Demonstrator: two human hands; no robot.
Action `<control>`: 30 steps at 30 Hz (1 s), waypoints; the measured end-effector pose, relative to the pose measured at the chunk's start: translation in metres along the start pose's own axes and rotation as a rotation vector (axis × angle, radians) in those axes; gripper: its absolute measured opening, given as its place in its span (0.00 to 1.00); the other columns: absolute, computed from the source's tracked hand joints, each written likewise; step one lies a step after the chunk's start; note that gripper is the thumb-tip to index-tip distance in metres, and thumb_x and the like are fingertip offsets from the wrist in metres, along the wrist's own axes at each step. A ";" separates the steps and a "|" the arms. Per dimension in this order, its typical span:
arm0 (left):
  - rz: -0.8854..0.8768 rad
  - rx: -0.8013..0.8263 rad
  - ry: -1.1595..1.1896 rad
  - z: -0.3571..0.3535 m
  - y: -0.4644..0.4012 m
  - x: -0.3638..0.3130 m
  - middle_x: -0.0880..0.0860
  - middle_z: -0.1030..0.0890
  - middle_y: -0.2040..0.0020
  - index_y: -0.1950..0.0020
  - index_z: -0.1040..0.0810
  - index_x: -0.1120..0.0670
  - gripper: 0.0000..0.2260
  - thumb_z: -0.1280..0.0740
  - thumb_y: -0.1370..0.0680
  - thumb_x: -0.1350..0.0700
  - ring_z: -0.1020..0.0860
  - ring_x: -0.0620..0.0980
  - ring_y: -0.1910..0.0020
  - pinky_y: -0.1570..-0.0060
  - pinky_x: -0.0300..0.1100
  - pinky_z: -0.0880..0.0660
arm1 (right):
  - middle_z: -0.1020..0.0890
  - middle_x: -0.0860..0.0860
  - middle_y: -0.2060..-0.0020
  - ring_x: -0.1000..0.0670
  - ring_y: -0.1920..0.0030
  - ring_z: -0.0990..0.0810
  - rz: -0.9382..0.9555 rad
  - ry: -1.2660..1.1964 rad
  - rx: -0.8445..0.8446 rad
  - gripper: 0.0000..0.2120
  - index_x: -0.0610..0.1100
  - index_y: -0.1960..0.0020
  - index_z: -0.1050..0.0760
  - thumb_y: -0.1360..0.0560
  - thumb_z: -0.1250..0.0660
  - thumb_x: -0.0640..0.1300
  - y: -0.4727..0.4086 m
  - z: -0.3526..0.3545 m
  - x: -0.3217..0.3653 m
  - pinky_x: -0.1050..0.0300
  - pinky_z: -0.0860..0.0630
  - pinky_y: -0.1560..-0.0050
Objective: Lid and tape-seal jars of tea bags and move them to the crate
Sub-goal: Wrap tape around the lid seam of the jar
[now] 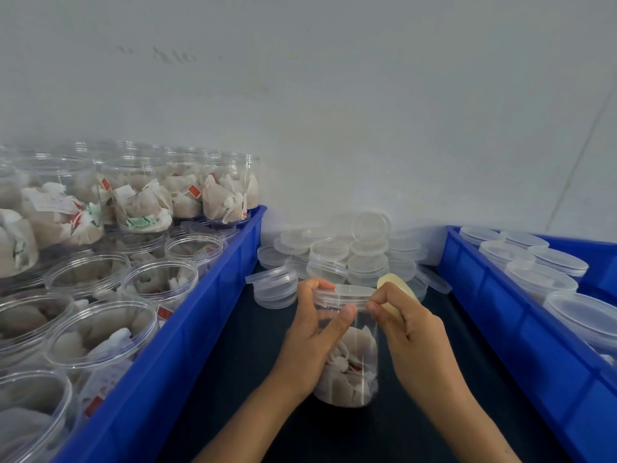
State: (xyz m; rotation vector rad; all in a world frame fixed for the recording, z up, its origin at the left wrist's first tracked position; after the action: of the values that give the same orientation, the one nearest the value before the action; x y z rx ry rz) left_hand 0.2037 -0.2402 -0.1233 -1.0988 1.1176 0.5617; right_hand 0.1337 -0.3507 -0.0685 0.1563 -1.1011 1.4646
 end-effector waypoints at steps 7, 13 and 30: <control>0.007 0.009 -0.001 -0.001 -0.002 0.001 0.44 0.19 0.50 0.45 0.34 0.39 0.21 0.33 0.32 0.33 0.20 0.42 0.50 0.49 0.40 0.24 | 0.25 0.66 0.69 0.63 0.70 0.27 0.006 0.060 0.017 0.13 0.55 0.62 0.31 0.20 0.37 0.43 -0.001 0.001 0.002 0.67 0.33 0.71; 0.015 -0.003 -0.018 0.001 -0.004 0.005 0.44 0.19 0.50 0.44 0.34 0.38 0.22 0.33 0.32 0.32 0.19 0.42 0.50 0.49 0.40 0.25 | 0.25 0.66 0.69 0.63 0.71 0.28 -0.002 0.076 0.026 0.12 0.54 0.61 0.30 0.20 0.38 0.45 -0.001 0.001 0.000 0.67 0.34 0.71; -0.036 -0.104 -0.065 0.008 -0.003 0.006 0.48 0.17 0.52 0.45 0.33 0.40 0.21 0.32 0.31 0.34 0.18 0.49 0.55 0.55 0.49 0.19 | 0.26 0.57 0.69 0.69 0.55 0.29 0.036 0.356 -0.019 0.09 0.58 0.60 0.31 0.21 0.40 0.54 -0.003 0.011 0.008 0.66 0.33 0.71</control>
State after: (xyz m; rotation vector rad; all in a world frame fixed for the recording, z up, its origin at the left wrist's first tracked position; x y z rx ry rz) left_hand 0.2119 -0.2346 -0.1273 -1.1800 1.0192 0.6283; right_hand 0.1291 -0.3532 -0.0560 -0.1352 -0.8306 1.4458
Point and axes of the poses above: each hand's wrist, its own y-axis away from the middle knuckle, its own z-axis out of the back of the hand, x = y × z, the point moved 10 cm from there along -y, towards the middle knuckle
